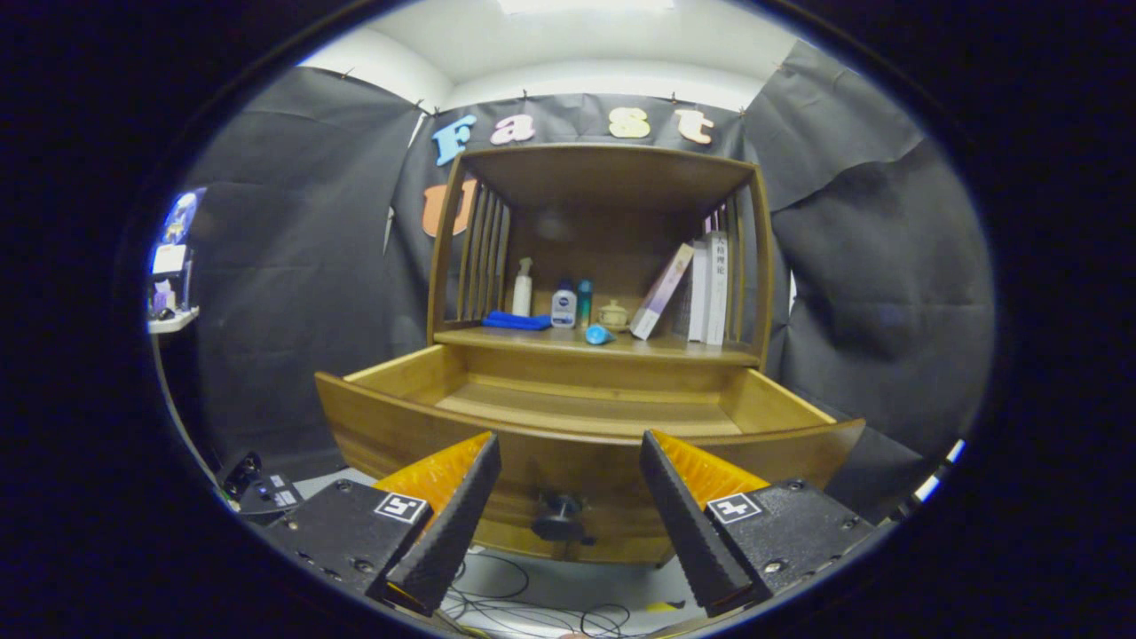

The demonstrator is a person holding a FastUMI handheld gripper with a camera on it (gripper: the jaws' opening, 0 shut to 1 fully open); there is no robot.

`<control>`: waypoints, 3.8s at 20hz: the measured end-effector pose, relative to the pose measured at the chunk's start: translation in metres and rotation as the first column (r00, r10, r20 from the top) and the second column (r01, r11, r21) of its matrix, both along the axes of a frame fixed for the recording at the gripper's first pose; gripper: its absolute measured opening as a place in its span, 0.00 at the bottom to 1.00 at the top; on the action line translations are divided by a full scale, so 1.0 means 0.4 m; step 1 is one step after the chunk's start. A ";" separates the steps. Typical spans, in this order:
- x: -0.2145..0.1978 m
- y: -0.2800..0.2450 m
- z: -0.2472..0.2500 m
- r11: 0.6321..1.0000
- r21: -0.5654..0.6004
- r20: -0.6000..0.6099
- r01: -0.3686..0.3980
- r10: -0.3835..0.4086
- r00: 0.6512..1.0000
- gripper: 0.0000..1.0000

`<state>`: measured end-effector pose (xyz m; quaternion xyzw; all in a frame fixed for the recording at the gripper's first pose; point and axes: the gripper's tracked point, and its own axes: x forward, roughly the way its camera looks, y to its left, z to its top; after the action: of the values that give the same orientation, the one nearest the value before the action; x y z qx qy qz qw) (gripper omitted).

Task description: Pull open the drawer, take out the items inside it, and place them on the countertop above the cabinet.

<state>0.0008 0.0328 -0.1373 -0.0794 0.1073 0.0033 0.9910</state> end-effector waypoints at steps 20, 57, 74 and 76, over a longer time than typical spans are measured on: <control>0.071 -0.031 -0.173 0.989 -0.007 0.000 0.145 -0.145 0.989 1.00; 0.512 -0.058 -0.168 0.988 -0.063 -0.103 0.142 -0.148 0.984 1.00; 0.569 -0.036 -0.152 0.992 -0.089 -0.131 0.094 -0.106 0.986 1.00; 0.518 -0.012 -0.102 0.994 -0.095 -0.095 0.058 -0.067 0.993 1.00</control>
<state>0.2081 0.0279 -0.1781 -0.1213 0.1584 -0.0287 0.9795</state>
